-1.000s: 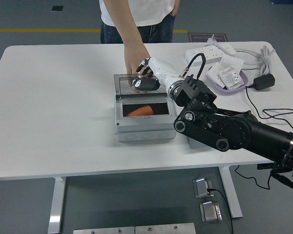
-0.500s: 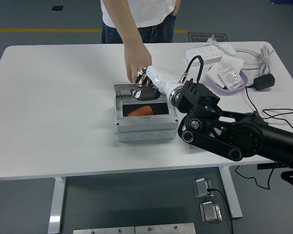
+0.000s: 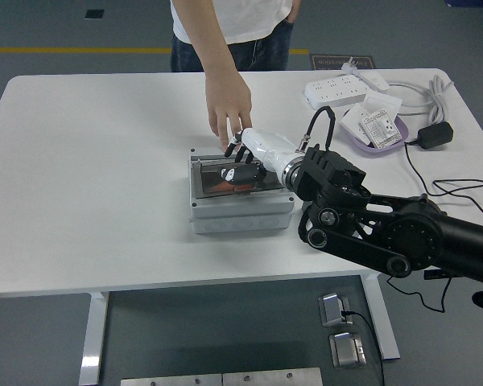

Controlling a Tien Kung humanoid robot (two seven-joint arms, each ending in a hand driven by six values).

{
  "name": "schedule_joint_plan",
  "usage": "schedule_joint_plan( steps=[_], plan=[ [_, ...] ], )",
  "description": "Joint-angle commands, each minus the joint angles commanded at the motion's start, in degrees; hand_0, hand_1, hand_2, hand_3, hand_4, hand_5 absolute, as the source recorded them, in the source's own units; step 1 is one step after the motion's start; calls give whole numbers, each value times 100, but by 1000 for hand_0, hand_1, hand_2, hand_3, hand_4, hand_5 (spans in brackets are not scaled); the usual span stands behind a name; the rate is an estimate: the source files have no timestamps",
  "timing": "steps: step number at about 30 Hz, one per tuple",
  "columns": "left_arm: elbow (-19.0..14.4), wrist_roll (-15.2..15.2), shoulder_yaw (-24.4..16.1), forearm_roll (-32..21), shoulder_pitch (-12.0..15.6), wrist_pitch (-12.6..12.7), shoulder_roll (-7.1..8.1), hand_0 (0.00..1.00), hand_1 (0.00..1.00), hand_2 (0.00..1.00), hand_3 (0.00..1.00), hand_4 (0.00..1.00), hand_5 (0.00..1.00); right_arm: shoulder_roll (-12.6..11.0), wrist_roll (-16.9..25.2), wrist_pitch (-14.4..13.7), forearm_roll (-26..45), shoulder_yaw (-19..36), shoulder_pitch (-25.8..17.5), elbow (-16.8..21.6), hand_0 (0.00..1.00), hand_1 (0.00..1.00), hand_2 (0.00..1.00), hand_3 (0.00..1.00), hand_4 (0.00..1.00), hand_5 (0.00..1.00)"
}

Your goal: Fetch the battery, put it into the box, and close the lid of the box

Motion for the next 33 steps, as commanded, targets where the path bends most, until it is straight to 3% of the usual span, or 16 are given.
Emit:
schedule_joint_plan(
  steps=[9,17,26,33],
  plan=[
    [0,-4,16,-12,0,-5,-6,636,705,628,597,575,429,-88,5,-46,-114,462,-148,-9,639,589,611,663,676,441],
    [0,-9,9,-26,9,-2,-36,636,706,627,597,575,427,-183,148,-247,-648,1388,-772,-37,634,587,607,666,684,457],
    [0,-8,-60,18,68,15,-70,636,706,627,597,574,426,-364,1089,-1075,-785,2746,-1823,1,630,587,603,665,684,462],
    [0,-20,-89,37,86,28,-76,636,706,627,597,573,424,-415,2126,-1920,-127,3587,-2392,25,622,570,599,661,684,466]
  ],
)
